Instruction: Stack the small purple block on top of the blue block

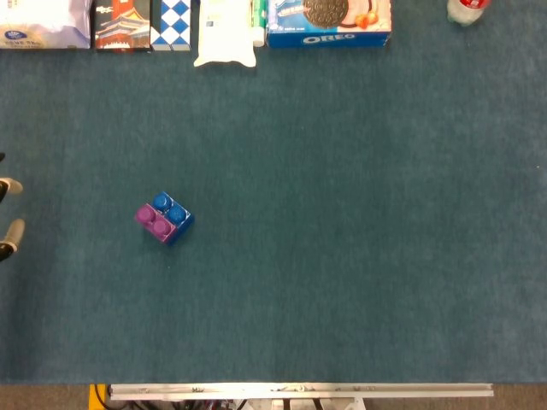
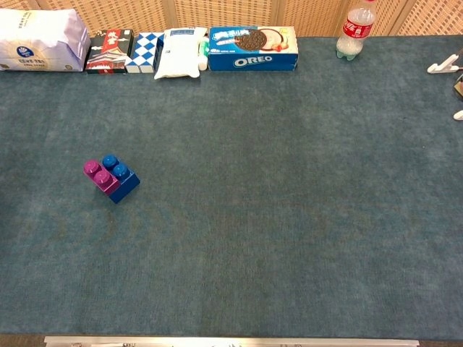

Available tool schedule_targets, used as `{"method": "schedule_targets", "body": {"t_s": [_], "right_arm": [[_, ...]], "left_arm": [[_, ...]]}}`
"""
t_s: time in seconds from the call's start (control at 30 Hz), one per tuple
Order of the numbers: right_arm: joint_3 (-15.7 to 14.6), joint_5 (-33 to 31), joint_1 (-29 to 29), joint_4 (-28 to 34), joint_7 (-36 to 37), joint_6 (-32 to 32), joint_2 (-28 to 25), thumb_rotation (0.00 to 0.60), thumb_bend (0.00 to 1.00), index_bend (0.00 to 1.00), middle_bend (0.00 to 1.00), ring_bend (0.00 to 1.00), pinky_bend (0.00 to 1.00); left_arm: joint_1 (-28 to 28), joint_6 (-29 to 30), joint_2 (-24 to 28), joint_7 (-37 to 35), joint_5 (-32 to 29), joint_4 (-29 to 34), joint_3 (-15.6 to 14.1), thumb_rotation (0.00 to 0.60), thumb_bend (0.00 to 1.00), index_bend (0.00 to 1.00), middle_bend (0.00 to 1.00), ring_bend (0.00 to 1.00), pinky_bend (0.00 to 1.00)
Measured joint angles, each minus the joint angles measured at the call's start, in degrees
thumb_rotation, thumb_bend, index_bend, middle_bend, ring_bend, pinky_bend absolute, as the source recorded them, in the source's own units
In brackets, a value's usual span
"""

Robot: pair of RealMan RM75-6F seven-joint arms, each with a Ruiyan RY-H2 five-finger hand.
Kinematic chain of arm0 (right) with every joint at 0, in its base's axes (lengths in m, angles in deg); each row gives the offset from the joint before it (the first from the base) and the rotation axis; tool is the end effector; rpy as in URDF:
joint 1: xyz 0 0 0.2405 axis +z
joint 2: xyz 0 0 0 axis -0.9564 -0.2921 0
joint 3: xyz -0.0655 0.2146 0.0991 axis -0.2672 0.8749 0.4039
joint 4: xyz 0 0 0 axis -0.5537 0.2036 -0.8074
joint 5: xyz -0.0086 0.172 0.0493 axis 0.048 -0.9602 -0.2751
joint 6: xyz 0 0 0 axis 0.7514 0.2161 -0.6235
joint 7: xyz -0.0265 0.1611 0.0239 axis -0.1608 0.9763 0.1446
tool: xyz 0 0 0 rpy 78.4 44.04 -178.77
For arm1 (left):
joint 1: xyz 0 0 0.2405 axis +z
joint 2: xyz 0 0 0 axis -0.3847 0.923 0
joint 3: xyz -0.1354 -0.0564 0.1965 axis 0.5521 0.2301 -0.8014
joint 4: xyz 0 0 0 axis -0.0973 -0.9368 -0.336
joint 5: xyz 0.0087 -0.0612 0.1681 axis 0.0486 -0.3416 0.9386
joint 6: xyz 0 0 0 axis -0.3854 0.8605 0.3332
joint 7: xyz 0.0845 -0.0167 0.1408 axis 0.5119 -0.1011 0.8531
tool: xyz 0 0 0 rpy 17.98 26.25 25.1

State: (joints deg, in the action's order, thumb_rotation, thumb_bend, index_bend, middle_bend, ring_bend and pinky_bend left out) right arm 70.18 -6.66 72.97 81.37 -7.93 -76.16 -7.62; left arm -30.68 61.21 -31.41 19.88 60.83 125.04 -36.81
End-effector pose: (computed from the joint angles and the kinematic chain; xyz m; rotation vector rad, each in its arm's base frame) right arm -0.3126 -0.1853 0.2335 1.1463 -0.9032 0.7989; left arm -0.2765 0.1975 0.1664 -1.5019 -0.6594 -0.8326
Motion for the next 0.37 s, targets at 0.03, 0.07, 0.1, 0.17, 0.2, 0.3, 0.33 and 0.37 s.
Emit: {"method": "schedule_targets", "body": {"t_s": [0.03, 0.07, 0.1, 0.17, 0.2, 0.3, 0.33, 0.37], "right_arm": [[-0.01, 0.05, 0.07, 0.00, -0.07, 0.03, 0.01, 0.600, 0.55, 0.37, 0.32, 0.21, 0.16], [0.00, 0.07, 0.16, -0.01, -0.13, 0.13, 0.03, 0.600, 0.55, 0.37, 0.32, 0.21, 0.16], [-0.01, 0.08, 0.24, -0.03, -0.15, 0.27, 0.03, 0.600, 0.55, 0.37, 0.32, 0.21, 0.16], [-0.03, 0.01, 0.47, -0.10, -0.05, 0.85, -0.03, 0.600, 0.55, 0.37, 0.32, 0.21, 0.16], [-0.02, -0.09, 0.62, -0.14, 0.02, 1.20, -0.08, 0.600, 0.55, 0.37, 0.32, 0.21, 0.16], [0.10, -0.64, 1.23, -0.31, 0.16, 2.50, -0.25, 0.600, 0.55, 0.37, 0.32, 0.21, 0.16], [0.11, -0.72, 1.42, -0.34, 0.17, 2.82, -0.32, 0.600, 0.55, 0.37, 0.32, 0.21, 0.16], [0.09, -0.68, 1.63, -0.35, 0.20, 3.06, -0.41, 0.600, 0.55, 0.37, 0.32, 0.21, 0.16]], "left_arm": [[0.10, 0.15, -0.23, -0.06, 0.12, -0.46, 0.22, 0.600, 0.28, 0.39, 0.22, 0.10, 0.17], [0.22, 0.16, -0.46, -0.06, 0.19, -0.94, 0.52, 0.600, 0.28, 0.40, 0.22, 0.10, 0.17], [0.30, 0.08, -0.59, -0.08, 0.15, -1.13, 0.75, 0.600, 0.28, 0.40, 0.22, 0.10, 0.17], [0.44, -0.24, -0.67, -0.34, -0.27, -1.25, 1.11, 0.600, 0.28, 0.40, 0.22, 0.10, 0.17], [0.48, -0.41, -0.66, -0.56, -0.49, -1.27, 1.27, 0.600, 0.28, 0.40, 0.22, 0.10, 0.17], [0.67, -0.98, -0.61, -1.06, -1.38, -1.42, 1.82, 0.600, 0.28, 0.40, 0.22, 0.10, 0.17], [0.73, -1.17, -0.62, -1.13, -1.61, -1.48, 1.99, 0.600, 0.28, 0.40, 0.22, 0.10, 0.17], [0.81, -1.42, -0.65, -1.18, -1.73, -1.55, 2.13, 0.600, 0.28, 0.40, 0.22, 0.10, 0.17]]}}
